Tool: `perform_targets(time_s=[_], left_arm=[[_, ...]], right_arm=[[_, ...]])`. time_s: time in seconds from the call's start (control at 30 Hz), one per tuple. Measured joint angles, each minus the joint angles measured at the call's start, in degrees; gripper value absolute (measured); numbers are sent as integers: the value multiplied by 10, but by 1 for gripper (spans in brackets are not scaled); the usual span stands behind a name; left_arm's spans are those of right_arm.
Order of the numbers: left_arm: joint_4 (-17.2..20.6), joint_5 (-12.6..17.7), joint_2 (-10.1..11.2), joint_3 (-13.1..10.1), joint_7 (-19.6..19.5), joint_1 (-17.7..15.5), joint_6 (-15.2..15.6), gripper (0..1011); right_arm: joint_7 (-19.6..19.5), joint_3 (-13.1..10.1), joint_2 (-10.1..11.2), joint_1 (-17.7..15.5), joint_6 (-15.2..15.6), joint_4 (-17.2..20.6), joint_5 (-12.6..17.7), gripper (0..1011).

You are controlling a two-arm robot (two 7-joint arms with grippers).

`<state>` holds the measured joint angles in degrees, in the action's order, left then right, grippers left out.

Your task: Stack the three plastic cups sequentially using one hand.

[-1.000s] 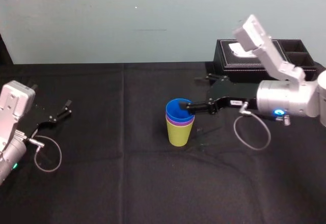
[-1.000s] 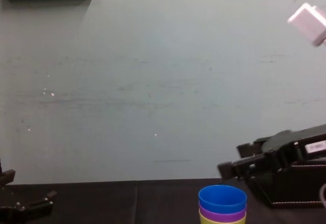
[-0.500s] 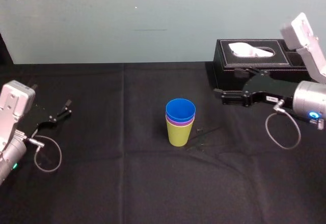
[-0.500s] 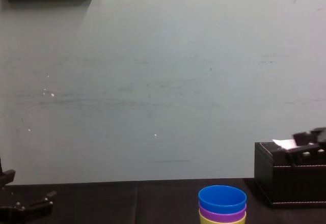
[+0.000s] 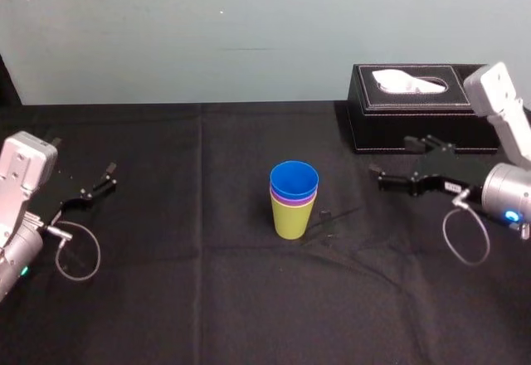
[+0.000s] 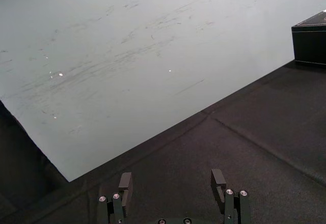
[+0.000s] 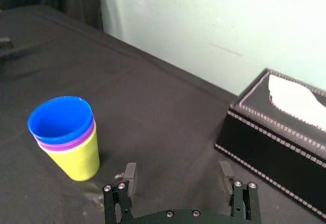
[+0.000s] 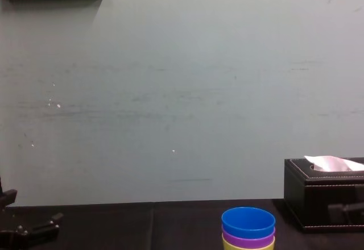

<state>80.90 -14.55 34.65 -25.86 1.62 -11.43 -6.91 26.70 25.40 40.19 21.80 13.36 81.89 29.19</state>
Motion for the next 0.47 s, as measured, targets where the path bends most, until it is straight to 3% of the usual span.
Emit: perform_targets(time_s=[0.47], left_arm=[[0,0,0,0,0,0,0,1012]], right_arm=[[1,1,0,0,-1,0,-1,1000]])
